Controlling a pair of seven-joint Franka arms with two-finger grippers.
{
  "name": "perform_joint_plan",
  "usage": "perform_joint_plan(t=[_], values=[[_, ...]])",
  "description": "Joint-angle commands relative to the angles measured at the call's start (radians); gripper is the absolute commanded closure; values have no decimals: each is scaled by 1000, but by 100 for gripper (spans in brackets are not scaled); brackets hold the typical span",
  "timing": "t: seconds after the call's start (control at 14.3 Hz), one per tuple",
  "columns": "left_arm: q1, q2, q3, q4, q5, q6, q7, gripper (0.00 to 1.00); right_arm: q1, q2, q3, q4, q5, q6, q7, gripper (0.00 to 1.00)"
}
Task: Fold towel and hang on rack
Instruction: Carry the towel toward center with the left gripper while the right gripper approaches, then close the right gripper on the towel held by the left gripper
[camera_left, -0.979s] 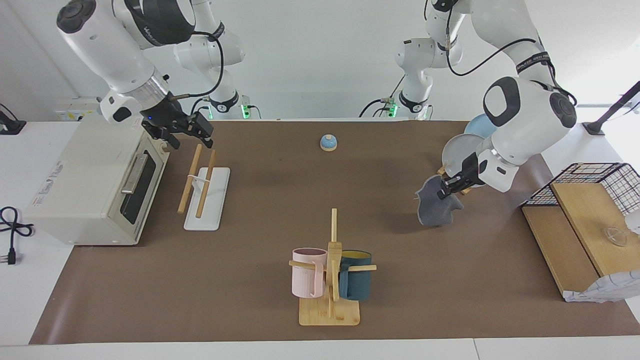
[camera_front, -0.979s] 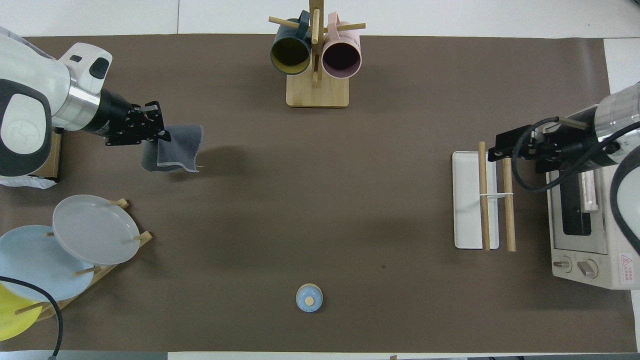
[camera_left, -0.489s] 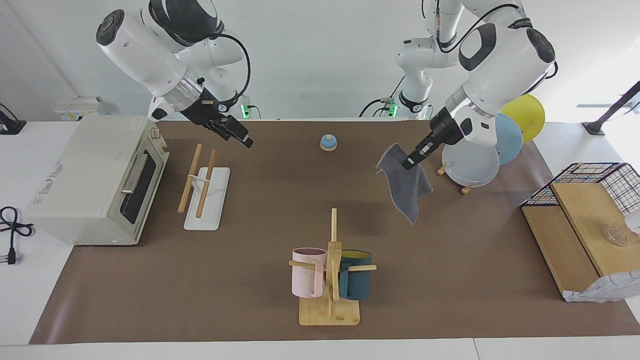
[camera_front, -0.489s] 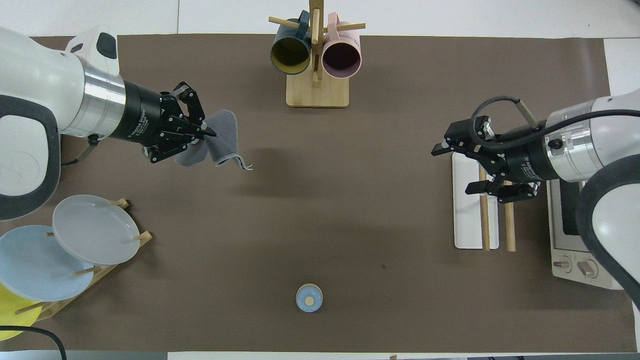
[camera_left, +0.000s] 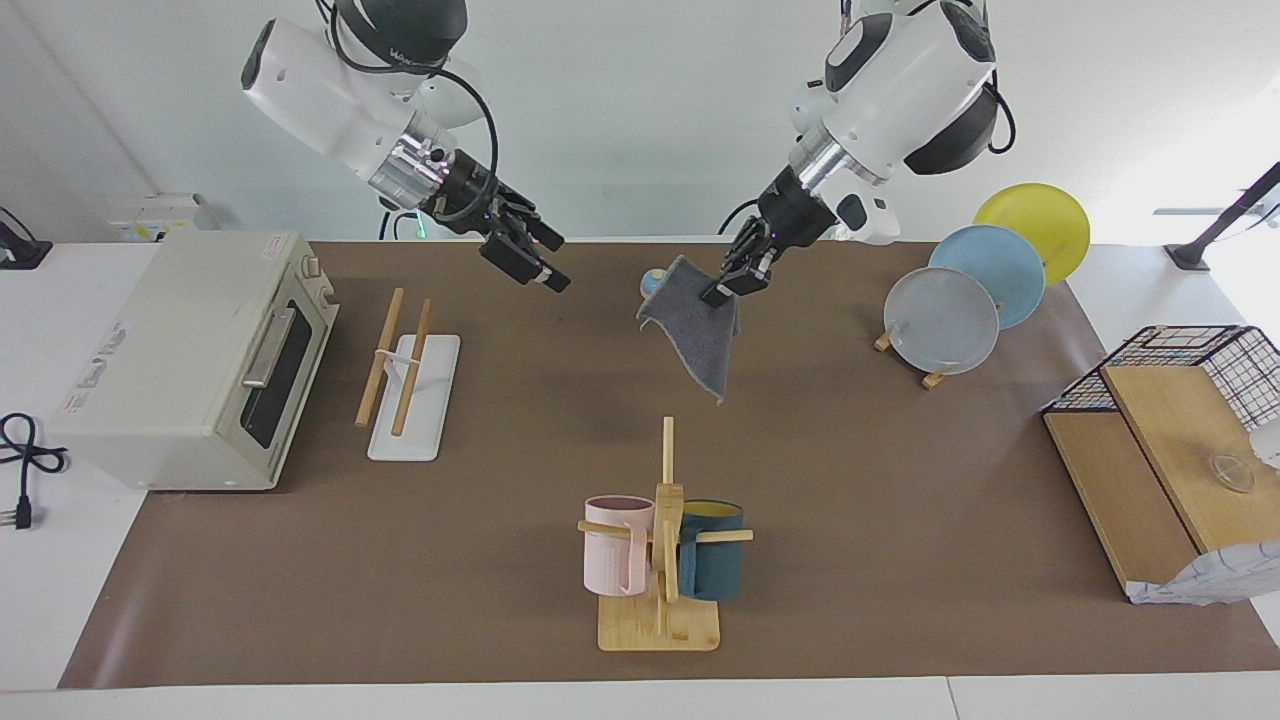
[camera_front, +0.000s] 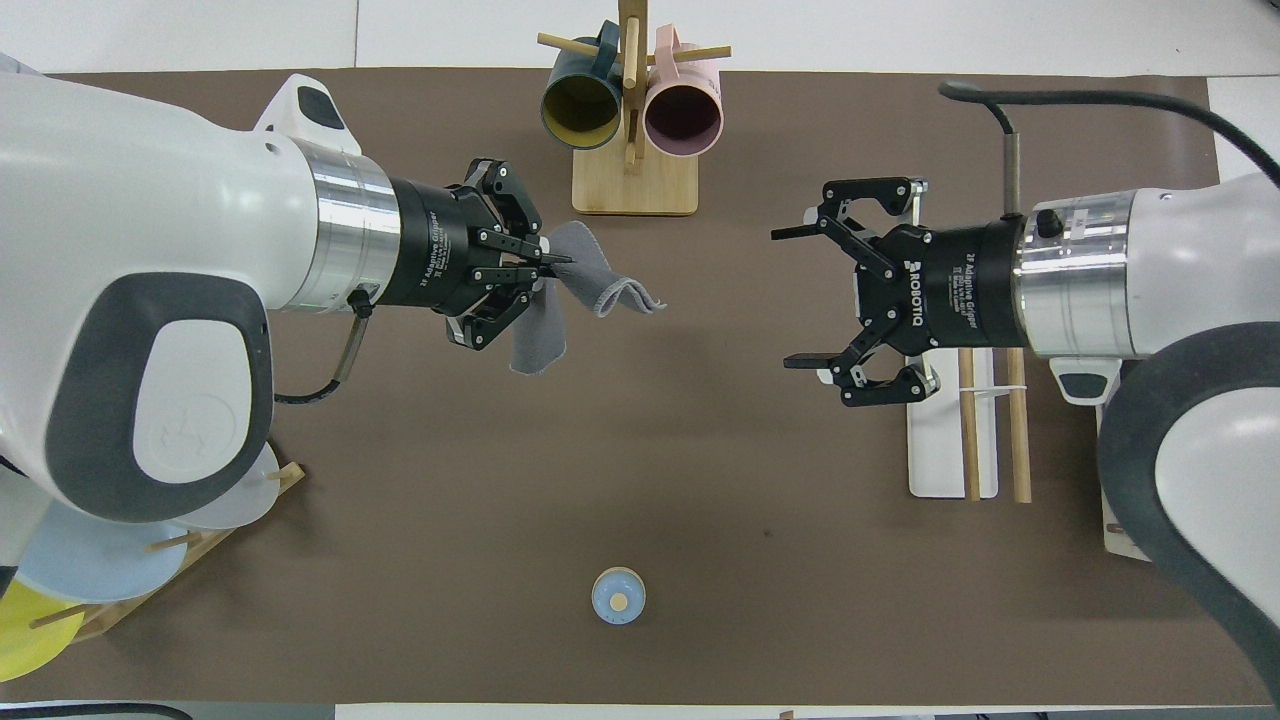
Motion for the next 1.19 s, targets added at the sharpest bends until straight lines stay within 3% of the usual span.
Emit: perform_joint_plan(t=[0.0, 0.28, 0.98, 1.05, 1.12], values=[[-5, -32, -17, -34, -51, 75, -116, 100, 60, -24, -2, -52, 32, 79, 67, 0], [-52, -53, -17, -83, -57, 152, -204, 100, 76, -20, -2, -66, 37, 106, 73, 0], [-65, -64, -16, -105, -57, 172, -257, 100, 130, -1, -2, -69, 38, 207, 36, 0], [-65, -66, -16, -105, -57, 172, -258, 100, 134, -3, -2, -74, 37, 210, 27, 5], [-66, -66, -16, -105, -57, 172, -258, 100, 143, -4, -2, -80, 37, 205, -14, 19]])
